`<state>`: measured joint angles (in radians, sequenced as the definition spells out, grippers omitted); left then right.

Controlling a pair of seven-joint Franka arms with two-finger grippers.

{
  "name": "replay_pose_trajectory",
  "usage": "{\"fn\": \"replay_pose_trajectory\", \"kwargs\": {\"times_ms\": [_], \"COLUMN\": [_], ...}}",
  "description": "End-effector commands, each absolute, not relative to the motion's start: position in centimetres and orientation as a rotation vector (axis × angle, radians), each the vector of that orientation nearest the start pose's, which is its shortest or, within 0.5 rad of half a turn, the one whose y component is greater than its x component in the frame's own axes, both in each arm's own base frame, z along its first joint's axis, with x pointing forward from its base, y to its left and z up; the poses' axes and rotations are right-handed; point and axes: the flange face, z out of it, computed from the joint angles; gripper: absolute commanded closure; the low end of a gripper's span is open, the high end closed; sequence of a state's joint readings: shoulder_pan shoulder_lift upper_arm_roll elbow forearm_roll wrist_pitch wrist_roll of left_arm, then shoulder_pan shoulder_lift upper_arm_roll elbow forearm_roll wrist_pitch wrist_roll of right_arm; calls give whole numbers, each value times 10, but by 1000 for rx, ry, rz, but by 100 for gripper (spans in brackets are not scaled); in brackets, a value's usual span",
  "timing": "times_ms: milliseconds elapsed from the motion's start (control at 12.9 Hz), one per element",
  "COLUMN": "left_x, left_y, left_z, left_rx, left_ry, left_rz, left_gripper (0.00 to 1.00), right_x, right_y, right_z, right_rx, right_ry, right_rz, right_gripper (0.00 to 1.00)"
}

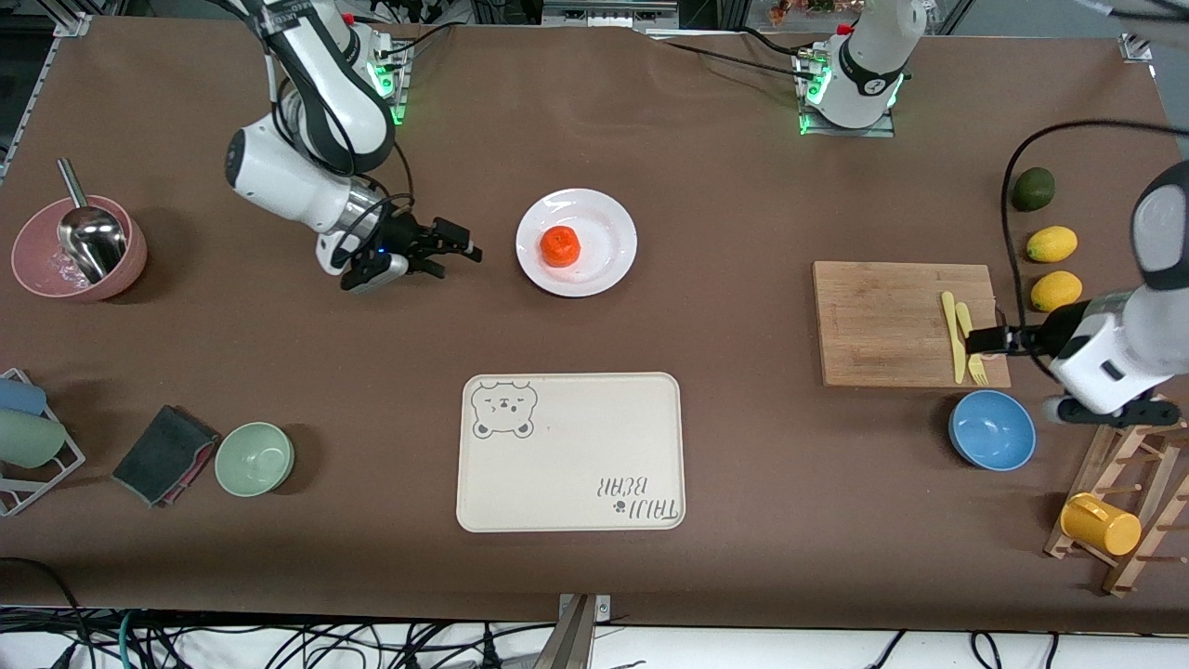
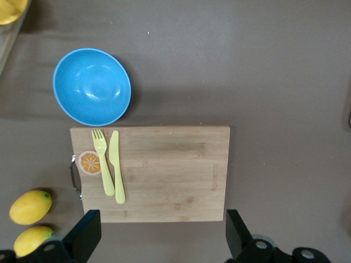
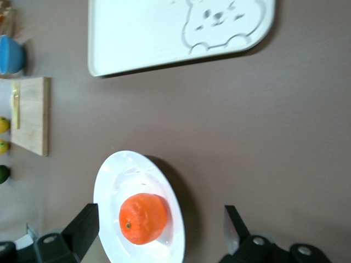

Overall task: Place orange and plate with both arms
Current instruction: 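Grip the white plate rim with the right gripper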

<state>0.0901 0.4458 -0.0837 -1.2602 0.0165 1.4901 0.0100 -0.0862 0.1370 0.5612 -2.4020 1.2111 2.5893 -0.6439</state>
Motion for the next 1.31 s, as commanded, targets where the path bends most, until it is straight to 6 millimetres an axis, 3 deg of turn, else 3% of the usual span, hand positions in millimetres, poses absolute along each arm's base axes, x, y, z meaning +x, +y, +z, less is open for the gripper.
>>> {"fn": "replay_pose_trajectory", "kwargs": {"times_ms": [0, 155, 541, 695, 850, 1004, 1082, 1236], "left_x": [653, 652, 655, 654, 649, 631, 617, 590], "left_y": [40, 58, 39, 29, 8, 7, -2, -6], "left_z": [496, 499, 503, 508, 527, 571, 585, 594], "left_rx": [-3260, -3322, -3266, -3240, -3227, -3176, -3143, -3092], "left_ry": [-36, -83, 63, 91, 138, 141, 158, 187], "left_rz": [405, 395, 354, 337, 288, 121, 48, -82], "left_gripper": [0, 0, 0, 0, 0, 0, 0, 0], "right_x": [431, 411, 363, 349, 338, 328, 324, 319], "right_y": [206, 216, 240, 238, 237, 238, 239, 244], "right_z": [241, 229, 198, 182, 167, 155, 151, 149], "right_rx": [-2372, -2333, -2308, -2311, -2307, -2301, -2300, -2300], "right_ry": [-96, -107, -43, -27, -40, -51, -57, -59], "right_rz": [-170, -188, -200, -180, -190, -201, -205, -207], "right_gripper": [0, 0, 1, 14, 28, 36, 41, 45]}}
